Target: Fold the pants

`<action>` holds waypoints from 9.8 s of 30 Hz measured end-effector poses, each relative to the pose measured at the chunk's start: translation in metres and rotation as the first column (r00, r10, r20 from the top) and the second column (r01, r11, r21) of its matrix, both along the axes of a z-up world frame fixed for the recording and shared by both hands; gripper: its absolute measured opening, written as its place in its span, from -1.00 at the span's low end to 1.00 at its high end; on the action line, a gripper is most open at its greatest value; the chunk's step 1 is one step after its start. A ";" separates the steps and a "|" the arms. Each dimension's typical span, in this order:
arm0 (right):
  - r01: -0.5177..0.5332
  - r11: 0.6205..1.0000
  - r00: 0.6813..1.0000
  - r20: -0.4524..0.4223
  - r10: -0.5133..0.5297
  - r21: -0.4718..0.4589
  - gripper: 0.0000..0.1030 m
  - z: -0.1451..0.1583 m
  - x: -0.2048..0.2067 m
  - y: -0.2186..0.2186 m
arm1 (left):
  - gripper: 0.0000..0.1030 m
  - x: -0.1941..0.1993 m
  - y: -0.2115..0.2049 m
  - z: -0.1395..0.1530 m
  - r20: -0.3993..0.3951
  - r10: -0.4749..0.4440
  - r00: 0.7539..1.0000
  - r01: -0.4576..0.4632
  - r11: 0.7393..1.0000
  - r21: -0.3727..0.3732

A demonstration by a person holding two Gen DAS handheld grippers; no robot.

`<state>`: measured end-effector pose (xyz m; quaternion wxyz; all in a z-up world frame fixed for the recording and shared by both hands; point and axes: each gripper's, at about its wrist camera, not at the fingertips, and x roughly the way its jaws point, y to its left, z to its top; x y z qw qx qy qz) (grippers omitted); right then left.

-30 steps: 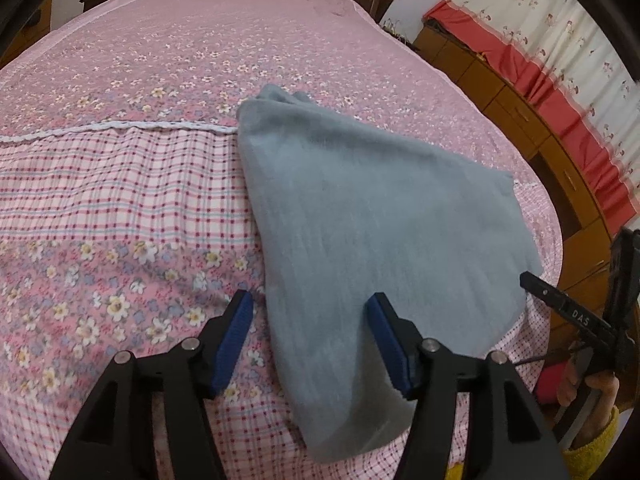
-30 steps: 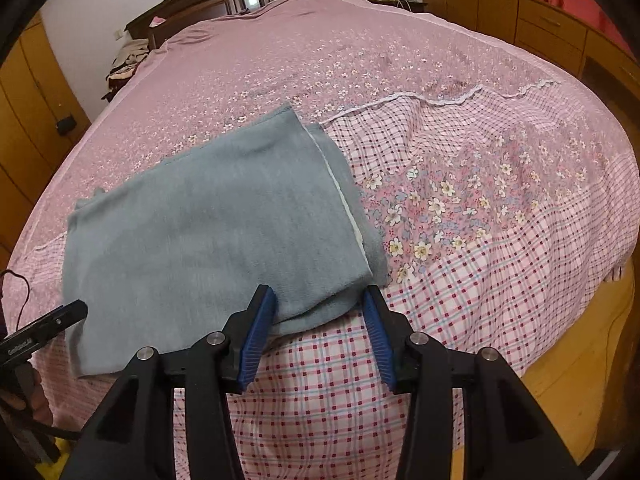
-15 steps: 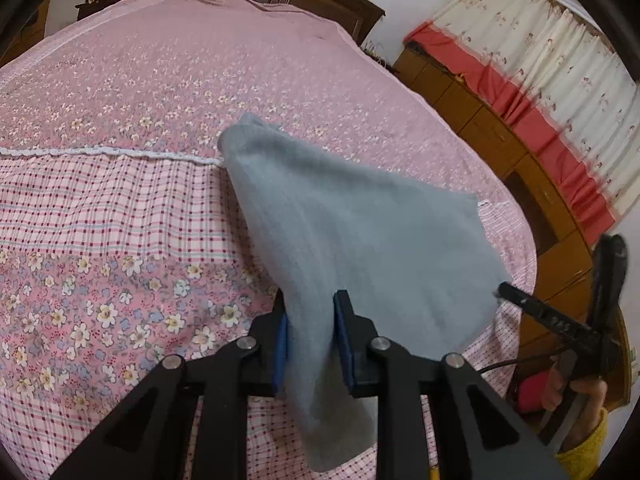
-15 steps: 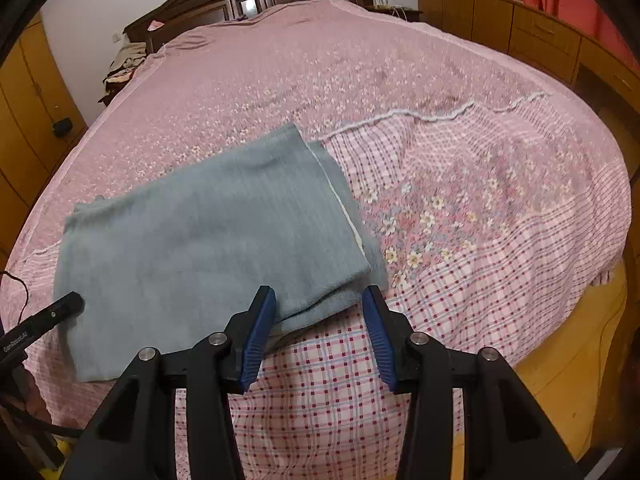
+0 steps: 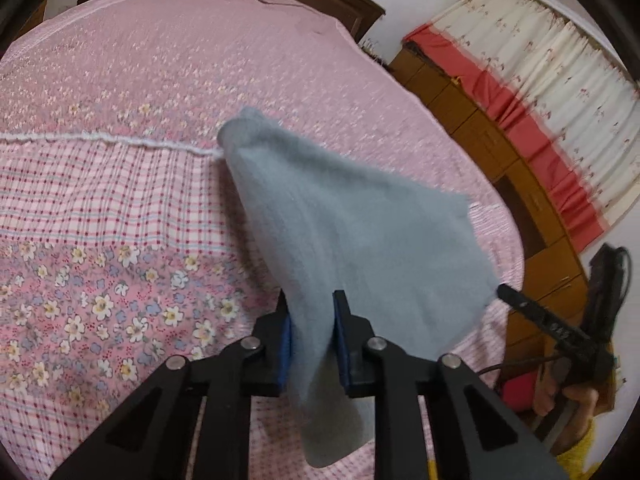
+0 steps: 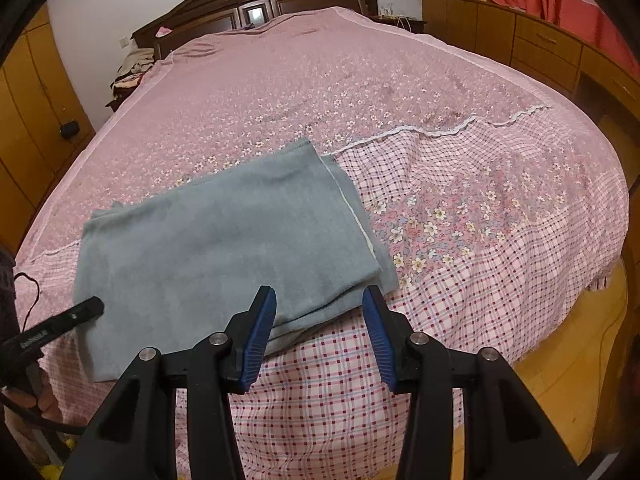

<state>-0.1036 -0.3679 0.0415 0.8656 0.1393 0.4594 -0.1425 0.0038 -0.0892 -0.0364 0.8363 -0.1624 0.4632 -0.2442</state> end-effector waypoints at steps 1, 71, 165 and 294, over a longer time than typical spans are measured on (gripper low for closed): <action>0.001 1.000 1.000 0.005 -0.001 0.002 -0.10 0.001 -0.001 -0.001 | -0.66 -0.001 0.000 0.004 0.007 -0.004 1.000 0.004 1.000 -0.003; -0.019 1.000 0.998 0.060 0.020 -0.016 -0.10 0.030 -0.016 -0.019 | -0.21 0.041 -0.144 0.071 0.112 -0.246 0.963 0.193 0.916 0.352; -0.095 0.995 0.995 0.044 0.094 0.016 -0.61 0.023 0.022 -0.044 | -0.02 0.053 -0.200 0.044 0.057 -0.390 0.919 0.377 0.911 0.168; -0.312 0.883 0.941 0.238 0.239 0.350 -0.50 -0.011 0.108 0.095 | -0.24 0.111 -0.034 0.071 0.143 -0.052 0.988 0.037 0.993 0.109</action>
